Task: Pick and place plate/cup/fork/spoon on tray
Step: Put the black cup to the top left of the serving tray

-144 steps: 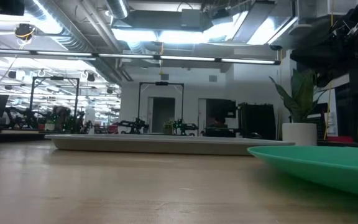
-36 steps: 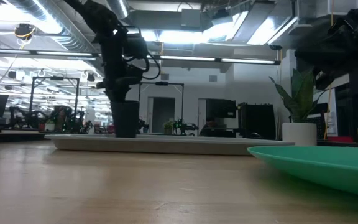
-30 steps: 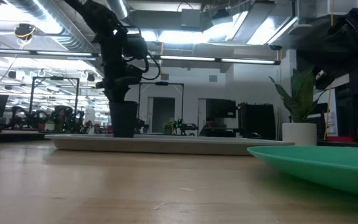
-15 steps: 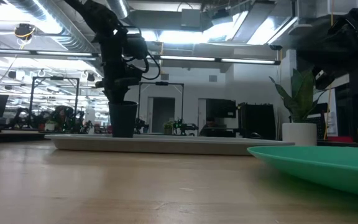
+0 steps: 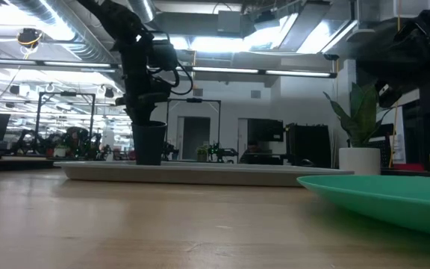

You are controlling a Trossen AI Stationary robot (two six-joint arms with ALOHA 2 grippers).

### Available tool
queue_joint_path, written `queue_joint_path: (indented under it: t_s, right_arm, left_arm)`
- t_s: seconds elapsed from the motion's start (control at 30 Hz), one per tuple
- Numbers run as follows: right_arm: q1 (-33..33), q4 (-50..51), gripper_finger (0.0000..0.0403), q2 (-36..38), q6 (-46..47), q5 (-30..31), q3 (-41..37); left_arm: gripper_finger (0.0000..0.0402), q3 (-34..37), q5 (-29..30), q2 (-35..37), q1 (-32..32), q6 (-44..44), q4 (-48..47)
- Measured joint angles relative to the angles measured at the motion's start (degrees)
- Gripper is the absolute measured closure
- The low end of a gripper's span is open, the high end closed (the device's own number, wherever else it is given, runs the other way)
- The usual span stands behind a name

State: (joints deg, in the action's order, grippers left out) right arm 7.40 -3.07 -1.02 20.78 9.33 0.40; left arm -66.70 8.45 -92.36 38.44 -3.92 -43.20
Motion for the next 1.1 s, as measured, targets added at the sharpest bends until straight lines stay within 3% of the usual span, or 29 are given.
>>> queue_joint_path:
  t_s: [1.1]
  right_arm:
    - [0.02,0.07,0.0354,0.00,0.00,-0.42,0.00]
  left_arm:
    - [0.0382,0.00,-4.08,0.00,0.02,-3.54,-1.05]
